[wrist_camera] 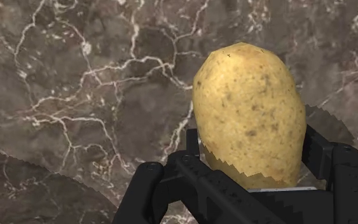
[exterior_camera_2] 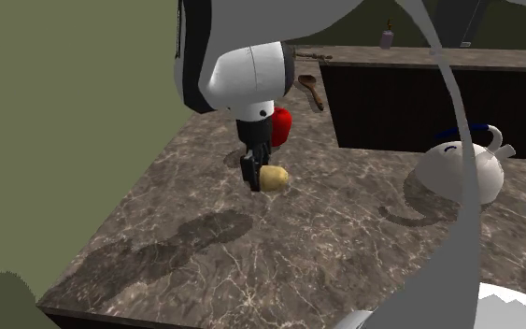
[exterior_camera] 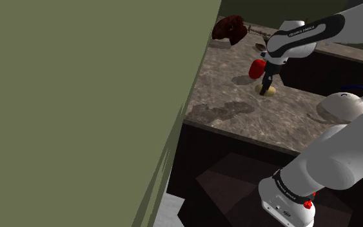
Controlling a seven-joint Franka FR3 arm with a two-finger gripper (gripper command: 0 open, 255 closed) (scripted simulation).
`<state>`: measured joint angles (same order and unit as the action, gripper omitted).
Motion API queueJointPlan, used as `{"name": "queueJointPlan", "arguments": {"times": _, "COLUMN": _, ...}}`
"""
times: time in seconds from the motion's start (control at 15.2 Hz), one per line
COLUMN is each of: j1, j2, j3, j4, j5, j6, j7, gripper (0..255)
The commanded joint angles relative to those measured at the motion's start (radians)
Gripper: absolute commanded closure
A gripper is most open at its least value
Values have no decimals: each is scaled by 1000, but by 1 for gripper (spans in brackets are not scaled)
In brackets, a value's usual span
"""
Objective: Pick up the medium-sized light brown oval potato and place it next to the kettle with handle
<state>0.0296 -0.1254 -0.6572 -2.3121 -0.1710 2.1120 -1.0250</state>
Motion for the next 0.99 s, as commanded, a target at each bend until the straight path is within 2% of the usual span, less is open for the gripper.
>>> {"name": "queueJointPlan", "arguments": {"times": 0.0, "j1": -1, "j2": -20, "j3": 5, "j4": 13, "j5": -10, "j6": -30, "j7": 7, "gripper": 255}}
{"name": "queueJointPlan", "arguments": {"times": 0.92, "j1": -1, "j2": -105, "j3": 37, "j4": 135, "j5": -38, "j6": -228, "j7": 27, "gripper": 255}}
